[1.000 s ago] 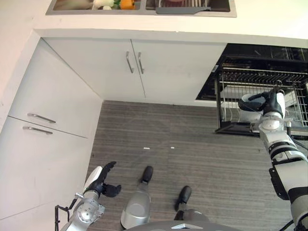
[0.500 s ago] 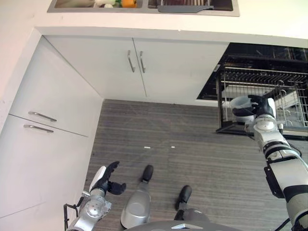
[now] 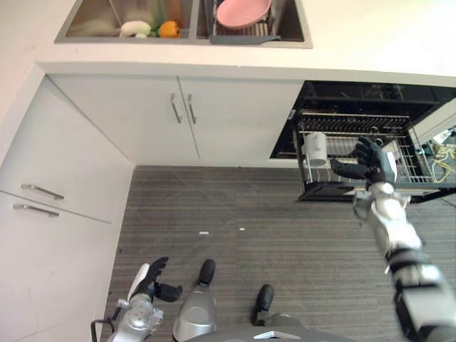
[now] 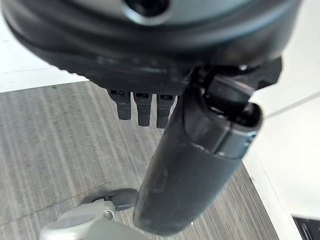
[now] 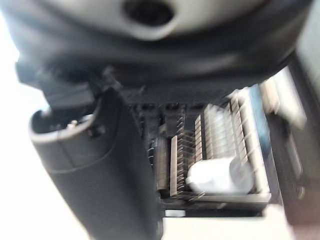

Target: Place the dishes in the dishwasher.

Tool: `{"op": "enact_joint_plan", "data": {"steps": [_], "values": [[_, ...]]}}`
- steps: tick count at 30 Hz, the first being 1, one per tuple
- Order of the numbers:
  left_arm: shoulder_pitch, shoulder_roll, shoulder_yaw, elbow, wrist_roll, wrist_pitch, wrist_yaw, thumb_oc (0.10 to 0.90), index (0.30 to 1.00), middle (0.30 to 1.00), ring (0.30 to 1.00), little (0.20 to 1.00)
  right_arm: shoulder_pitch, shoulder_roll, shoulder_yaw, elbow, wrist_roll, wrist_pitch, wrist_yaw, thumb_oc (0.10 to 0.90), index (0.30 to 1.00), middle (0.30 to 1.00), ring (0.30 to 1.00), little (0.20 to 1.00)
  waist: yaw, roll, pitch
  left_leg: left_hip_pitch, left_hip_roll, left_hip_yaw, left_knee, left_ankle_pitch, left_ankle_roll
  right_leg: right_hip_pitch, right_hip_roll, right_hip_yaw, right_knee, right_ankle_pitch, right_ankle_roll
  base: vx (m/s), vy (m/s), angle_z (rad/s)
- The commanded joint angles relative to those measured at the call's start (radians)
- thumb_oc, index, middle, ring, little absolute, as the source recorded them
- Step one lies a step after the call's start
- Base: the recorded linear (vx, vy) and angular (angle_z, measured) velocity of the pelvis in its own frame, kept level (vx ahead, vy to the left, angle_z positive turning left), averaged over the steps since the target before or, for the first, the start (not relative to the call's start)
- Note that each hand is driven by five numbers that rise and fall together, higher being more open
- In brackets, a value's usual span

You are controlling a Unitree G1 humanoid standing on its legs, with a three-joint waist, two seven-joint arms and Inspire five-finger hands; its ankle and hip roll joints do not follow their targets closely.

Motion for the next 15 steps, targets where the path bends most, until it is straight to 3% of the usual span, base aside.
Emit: {"op": "enact_joint_plan", "data": {"steps": [1,6,11,15], "values": [[-0.044,-0.001,-0.003,0.175,-0.075,0.039,0.025,0.8,0.9,0.9,0.9,0.9,-0.034,-0.117,0.026,-0.054,0.097,-0.177,0.057,0.8,0.9,0.9,0.9,0.9,-0.004,0.001,-0.066,0.046,0.072,0.074,0.008,-0.076,-0.086,0.074,-0.032,0.016,0.014,-0.089,0.058,0.0,0.0,0.0],[-0.054,-0.051,0.118,0.363,-0.161,0.069,0.001,0.8,0.9,0.9,0.9,0.9,0.176,-0.022,0.008,-0.399,0.068,-0.205,0.142,0.8,0.9,0.9,0.9,0.9,-0.051,0.026,-0.079,0.073,0.091,0.083,0.022,-0.062,-0.104,0.098,-0.021,0.018,0.025,-0.101,0.039,-0.05,-0.046,0.01],[-0.05,-0.066,0.186,0.417,-0.197,0.08,0.007,0.8,0.9,0.9,0.9,0.9,0.237,-0.019,0.013,-0.505,0.011,-0.203,0.152,0.8,0.9,0.9,0.9,0.9,-0.069,0.042,-0.08,0.082,0.112,0.091,0.064,-0.05,-0.111,0.106,-0.002,0.039,0.039,-0.114,0.019,-0.04,-0.065,-0.08],[-0.047,-0.08,0.207,0.416,-0.206,0.079,0.011,0.8,0.9,0.9,0.9,0.9,0.187,-0.078,0.037,-0.553,-0.032,-0.209,0.144,0.8,0.9,0.9,0.9,0.9,-0.05,0.043,-0.032,-0.036,0.101,0.088,0.363,-0.018,-0.114,0.122,0.012,0.067,0.046,-0.131,-0.013,-0.07,-0.16,-0.28]]}}
